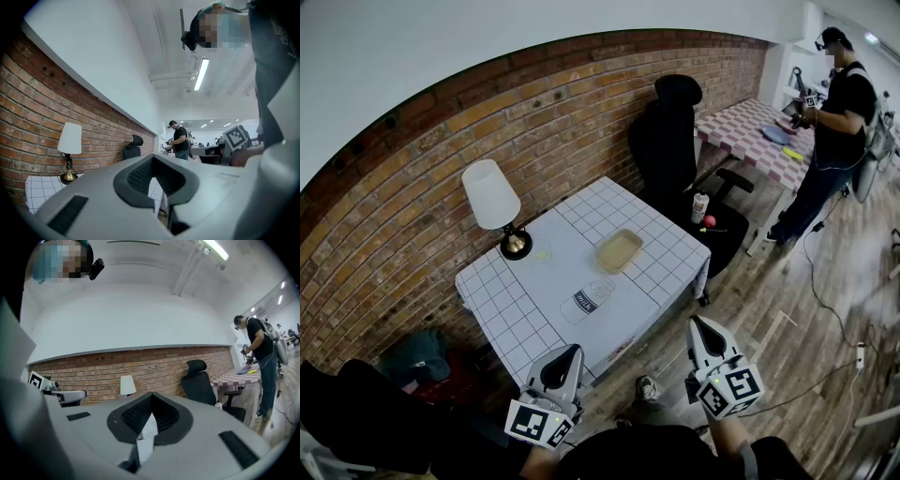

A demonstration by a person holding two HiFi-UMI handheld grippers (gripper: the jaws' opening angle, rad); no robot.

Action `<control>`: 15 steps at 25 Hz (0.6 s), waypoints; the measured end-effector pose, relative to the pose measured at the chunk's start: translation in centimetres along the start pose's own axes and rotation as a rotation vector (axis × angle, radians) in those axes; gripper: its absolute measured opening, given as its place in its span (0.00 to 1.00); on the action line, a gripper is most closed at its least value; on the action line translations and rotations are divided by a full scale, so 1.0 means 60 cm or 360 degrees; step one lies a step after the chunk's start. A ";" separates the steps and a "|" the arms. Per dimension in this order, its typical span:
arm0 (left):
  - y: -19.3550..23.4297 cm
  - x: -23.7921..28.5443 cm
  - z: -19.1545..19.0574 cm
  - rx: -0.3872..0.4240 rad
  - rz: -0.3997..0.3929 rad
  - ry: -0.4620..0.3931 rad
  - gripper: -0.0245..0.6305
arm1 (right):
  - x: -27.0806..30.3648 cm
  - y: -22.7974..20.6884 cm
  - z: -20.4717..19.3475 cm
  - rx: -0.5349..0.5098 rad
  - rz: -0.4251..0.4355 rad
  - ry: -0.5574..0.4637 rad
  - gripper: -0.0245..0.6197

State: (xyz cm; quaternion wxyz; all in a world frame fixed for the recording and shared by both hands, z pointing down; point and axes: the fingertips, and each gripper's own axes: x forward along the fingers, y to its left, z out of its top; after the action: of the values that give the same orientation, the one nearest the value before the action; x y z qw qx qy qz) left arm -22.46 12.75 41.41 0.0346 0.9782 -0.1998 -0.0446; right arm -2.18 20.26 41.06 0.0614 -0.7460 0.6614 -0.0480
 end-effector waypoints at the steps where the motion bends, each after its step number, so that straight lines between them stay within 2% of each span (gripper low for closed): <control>1: -0.001 0.001 -0.001 0.0001 0.0000 0.0002 0.05 | 0.000 -0.001 -0.001 -0.0003 0.0000 0.0004 0.04; 8: 0.001 0.007 -0.001 -0.0043 0.0009 -0.0021 0.05 | 0.006 0.003 0.004 0.0076 0.0079 -0.0040 0.05; 15: 0.001 0.037 -0.006 -0.0013 0.0023 -0.0004 0.05 | 0.030 -0.033 -0.002 0.0037 0.0051 0.0004 0.05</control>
State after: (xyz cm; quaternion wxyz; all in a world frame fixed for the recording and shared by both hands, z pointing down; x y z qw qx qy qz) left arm -20.43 11.84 41.63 0.0386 0.9765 -0.2067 -0.0465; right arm -0.02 18.70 41.45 0.0700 -0.7345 0.6727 -0.0556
